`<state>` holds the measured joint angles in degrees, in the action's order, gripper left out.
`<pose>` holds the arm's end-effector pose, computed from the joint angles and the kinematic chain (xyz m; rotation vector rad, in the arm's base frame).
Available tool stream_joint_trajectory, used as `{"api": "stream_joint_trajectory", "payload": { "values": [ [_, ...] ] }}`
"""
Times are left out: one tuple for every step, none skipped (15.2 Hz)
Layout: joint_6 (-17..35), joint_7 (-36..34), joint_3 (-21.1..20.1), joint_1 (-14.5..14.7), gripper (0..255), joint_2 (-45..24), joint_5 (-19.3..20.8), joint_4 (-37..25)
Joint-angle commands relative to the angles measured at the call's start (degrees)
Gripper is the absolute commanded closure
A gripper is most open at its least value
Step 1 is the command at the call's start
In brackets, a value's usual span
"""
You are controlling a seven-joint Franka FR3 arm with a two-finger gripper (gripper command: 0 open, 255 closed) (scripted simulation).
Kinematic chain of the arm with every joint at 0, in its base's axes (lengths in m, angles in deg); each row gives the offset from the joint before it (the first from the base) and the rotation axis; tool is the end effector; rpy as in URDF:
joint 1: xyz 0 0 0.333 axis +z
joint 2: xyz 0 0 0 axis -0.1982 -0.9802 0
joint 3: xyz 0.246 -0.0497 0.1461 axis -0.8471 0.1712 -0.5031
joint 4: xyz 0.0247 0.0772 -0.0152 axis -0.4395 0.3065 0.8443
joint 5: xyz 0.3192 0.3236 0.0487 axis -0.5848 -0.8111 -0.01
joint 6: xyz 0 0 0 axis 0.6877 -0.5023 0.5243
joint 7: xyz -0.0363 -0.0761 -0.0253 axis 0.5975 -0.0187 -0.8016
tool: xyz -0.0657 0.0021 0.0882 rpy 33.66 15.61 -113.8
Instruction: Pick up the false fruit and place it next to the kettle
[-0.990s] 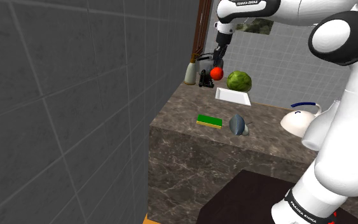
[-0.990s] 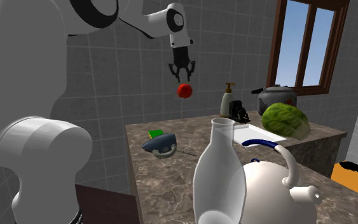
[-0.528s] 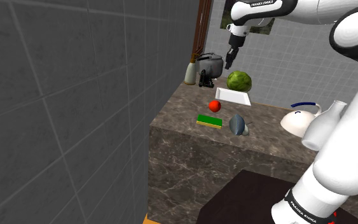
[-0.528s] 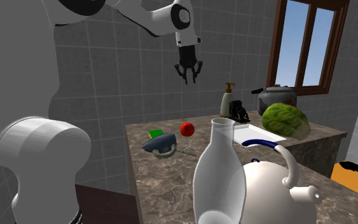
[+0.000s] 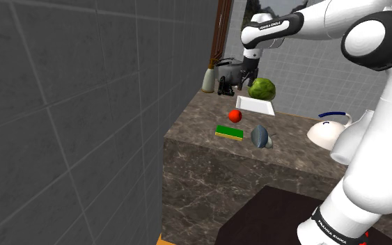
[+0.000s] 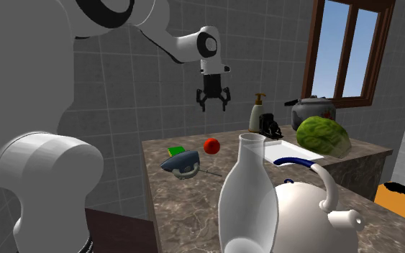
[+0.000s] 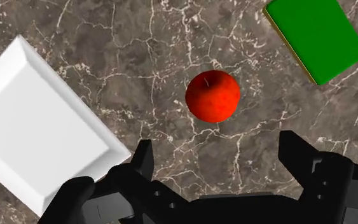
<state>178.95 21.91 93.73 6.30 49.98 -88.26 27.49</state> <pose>0.6333 -0.2377 0.4570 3.0684 -0.0180 0.0225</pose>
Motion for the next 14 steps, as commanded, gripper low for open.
{"api": "stream_joint_trajectory", "payload": {
  "values": [
    [1.3, -5.7, 0.2, 0.3, 0, -1.3, -0.5, 2.0],
    [1.7, -8.3, 0.4, 0.4, 0, -2.3, -1.0, 2.5],
    [2.2, -10.8, 0.5, 0.5, 0, -3.2, -1.5, 2.9],
    [2.7, -13.3, 0.6, 0.6, 0, -4.3, -2.1, 3.3],
    [3.1, -15.7, 0.8, 0.7, 0, -5.3, -2.7, 3.7],
    [3.6, -18.1, 0.9, 0.8, 0, -6.4, -3.4, 4.0],
    [4.0, -20.4, 1.0, 0.9, 0, -7.4, -4.1, 4.3],
    [4.5, -22.7, 1.1, 0.9, 0, -8.5, -4.9, 4.6],
    [4.9, -24.5, 1.2, 1.0, 0, -9.4, -5.6, 4.8],
    [5.6, -24.4, 1.2, 1.0, 0, -9.6, -5.7, 5.3],
    [6.3, -24.4, 1.1, 0.9, 0, -9.8, -5.8, 5.9],
    [7.0, -24.3, 1.1, 0.9, 0, -10.0, -5.8, 6.4],
    [7.7, -24.2, 1.1, 0.9, 0, -10.2, -5.9, 6.8],
    [8.4, -24.2, 1.0, 0.9, 0, -10.5, -6.0, 7.3]
  ]
}}
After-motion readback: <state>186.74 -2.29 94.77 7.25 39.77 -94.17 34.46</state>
